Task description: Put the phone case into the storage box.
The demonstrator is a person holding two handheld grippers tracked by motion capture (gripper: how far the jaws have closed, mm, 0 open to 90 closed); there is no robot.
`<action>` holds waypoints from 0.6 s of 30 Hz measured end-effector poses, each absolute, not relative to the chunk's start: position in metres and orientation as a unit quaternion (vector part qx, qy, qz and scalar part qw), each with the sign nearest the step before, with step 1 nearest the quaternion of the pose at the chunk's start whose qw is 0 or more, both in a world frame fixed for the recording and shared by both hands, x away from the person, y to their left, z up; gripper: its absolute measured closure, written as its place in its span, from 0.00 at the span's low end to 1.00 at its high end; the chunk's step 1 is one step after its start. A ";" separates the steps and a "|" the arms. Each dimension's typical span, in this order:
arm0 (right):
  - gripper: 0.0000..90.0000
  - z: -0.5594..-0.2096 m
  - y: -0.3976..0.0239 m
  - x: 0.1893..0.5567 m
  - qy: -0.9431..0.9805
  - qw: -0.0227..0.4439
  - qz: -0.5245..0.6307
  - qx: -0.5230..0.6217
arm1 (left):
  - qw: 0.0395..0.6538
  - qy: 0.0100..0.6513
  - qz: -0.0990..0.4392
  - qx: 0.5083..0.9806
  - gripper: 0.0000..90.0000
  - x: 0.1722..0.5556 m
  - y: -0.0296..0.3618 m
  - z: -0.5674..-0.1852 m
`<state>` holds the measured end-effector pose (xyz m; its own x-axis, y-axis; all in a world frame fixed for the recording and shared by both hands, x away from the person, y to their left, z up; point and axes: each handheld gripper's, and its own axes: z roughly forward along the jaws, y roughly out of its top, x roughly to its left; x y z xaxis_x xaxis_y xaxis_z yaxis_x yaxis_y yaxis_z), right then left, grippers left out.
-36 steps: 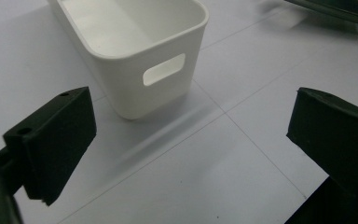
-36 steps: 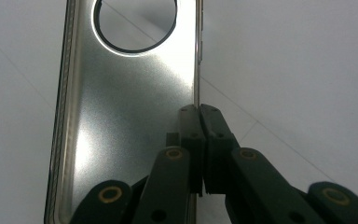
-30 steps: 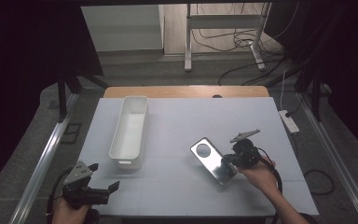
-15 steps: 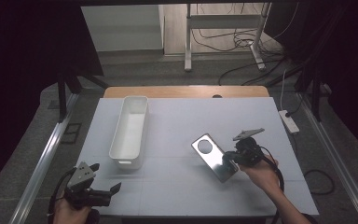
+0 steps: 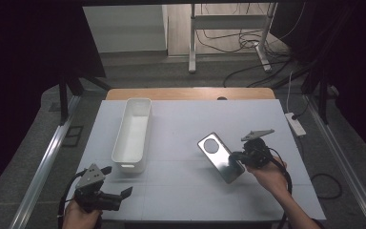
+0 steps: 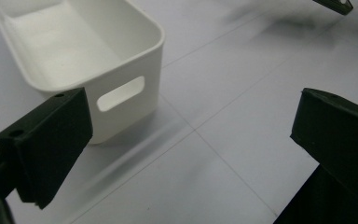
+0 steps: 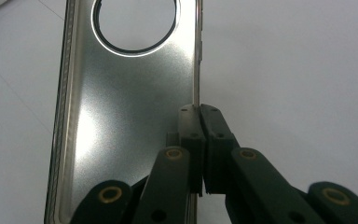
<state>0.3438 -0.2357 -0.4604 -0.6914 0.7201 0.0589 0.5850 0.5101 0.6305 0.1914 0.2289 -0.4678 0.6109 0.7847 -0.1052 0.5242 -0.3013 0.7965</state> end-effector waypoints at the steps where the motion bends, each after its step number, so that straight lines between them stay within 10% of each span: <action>1: 0.98 -0.460 -0.236 0.344 0.862 0.107 0.319 0.379 | 0.424 0.410 0.148 0.794 0.00 0.192 0.227 -0.468; 18: 0.98 -0.454 -0.236 0.343 0.859 0.117 0.331 0.373 | 0.418 0.363 0.156 0.818 0.00 0.207 0.195 -0.465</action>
<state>0.3425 -0.2362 -0.4543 -0.6945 0.7180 0.0459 0.5628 0.5025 0.6563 0.2071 0.1947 -0.4648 0.6872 0.7249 -0.0481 0.4637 -0.3867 0.7972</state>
